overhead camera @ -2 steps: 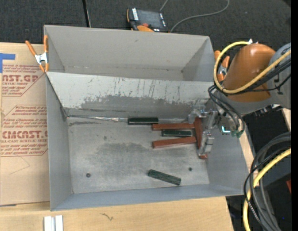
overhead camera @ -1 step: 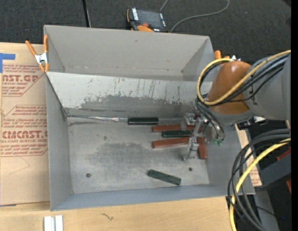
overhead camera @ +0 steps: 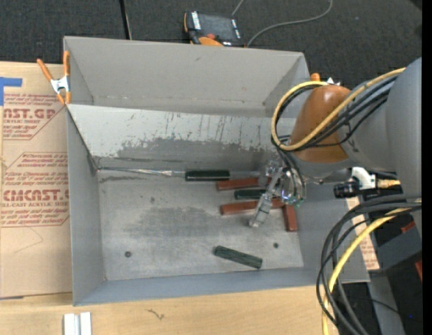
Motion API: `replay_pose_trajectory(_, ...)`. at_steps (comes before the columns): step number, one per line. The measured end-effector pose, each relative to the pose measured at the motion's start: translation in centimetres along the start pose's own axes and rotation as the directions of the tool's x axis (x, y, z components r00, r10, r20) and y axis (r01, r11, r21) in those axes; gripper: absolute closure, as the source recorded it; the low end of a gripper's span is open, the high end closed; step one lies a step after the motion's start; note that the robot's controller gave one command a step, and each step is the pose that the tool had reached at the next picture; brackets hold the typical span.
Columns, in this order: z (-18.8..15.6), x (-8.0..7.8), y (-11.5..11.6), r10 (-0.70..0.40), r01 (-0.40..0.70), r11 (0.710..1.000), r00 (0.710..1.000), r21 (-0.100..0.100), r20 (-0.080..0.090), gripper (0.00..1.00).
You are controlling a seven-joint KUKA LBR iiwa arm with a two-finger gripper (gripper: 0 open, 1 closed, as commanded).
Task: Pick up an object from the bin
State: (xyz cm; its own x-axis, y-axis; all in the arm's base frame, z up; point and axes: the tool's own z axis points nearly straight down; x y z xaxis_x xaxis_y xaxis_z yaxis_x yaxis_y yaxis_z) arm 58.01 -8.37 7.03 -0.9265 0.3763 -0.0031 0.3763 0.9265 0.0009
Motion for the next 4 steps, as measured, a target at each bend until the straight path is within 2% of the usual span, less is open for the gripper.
replay_pose_trajectory(1, 0.0, 0.0, 0.0, -0.001, 0.001, 1.0, 1.0, 0.001, -0.002, 1.0)
replay_pose_trajectory(2, -2.6, 1.8, 6.2, 0.018, -0.018, 1.0, 1.0, -0.002, -0.006, 1.0)
replay_pose_trajectory(3, -2.0, 0.5, 3.9, -0.494, 0.494, 0.87, 0.87, 0.0, -0.001, 1.0)
replay_pose_trajectory(4, -2.0, 0.5, 4.0, -0.493, 0.493, 0.87, 0.87, -0.001, -0.001, 0.0)
